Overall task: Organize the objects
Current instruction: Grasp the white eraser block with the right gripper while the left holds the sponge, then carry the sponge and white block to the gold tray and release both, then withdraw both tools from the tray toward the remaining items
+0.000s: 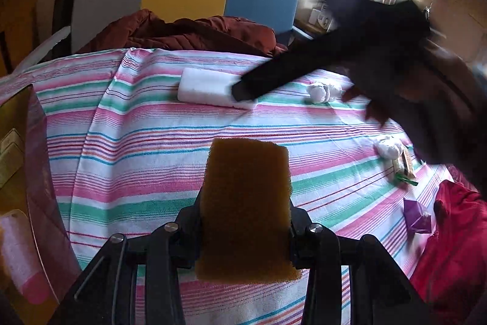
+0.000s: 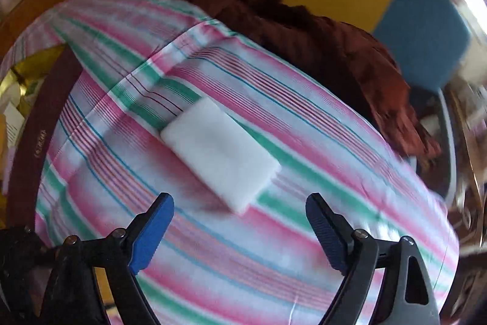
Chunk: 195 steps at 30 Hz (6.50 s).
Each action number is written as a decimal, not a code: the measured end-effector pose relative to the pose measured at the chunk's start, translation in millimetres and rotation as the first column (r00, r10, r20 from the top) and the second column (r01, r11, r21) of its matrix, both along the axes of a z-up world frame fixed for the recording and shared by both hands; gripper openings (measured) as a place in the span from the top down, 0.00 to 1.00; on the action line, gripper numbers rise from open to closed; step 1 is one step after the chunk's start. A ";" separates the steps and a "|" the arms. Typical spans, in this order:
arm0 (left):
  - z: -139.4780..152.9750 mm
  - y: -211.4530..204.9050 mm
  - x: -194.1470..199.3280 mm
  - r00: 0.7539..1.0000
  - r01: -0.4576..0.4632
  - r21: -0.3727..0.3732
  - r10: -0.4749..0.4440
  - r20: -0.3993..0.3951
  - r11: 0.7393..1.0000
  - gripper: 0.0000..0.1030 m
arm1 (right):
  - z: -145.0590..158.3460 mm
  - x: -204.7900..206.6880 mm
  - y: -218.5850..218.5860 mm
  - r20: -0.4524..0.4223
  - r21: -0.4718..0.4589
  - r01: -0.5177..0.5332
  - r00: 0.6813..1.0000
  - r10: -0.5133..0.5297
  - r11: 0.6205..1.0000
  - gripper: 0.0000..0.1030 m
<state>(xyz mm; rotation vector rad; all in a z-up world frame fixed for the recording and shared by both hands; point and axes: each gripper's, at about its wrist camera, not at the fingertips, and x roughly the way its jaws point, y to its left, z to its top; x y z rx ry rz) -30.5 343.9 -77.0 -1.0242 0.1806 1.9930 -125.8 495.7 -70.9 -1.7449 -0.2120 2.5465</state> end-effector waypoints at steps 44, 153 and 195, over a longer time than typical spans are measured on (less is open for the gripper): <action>59.9 -66.7 67.9 0.989 -0.065 -0.063 0.056 -0.134 0.996 0.57 | -42.4 153.4 -8.8 0.014 -0.144 0.374 0.927 -0.376 0.916 0.29; 69.7 -321.4 -1.3 0.765 -0.638 0.008 0.634 -0.114 0.770 0.20 | 65.0 80.3 -268.1 -0.264 -0.343 0.012 0.958 -0.109 0.939 0.17; 76.4 -236.1 42.3 0.901 -0.396 -0.056 0.376 -0.217 0.917 0.18 | 46.5 209.8 -102.0 -0.216 -0.236 0.413 0.860 -0.462 0.880 0.17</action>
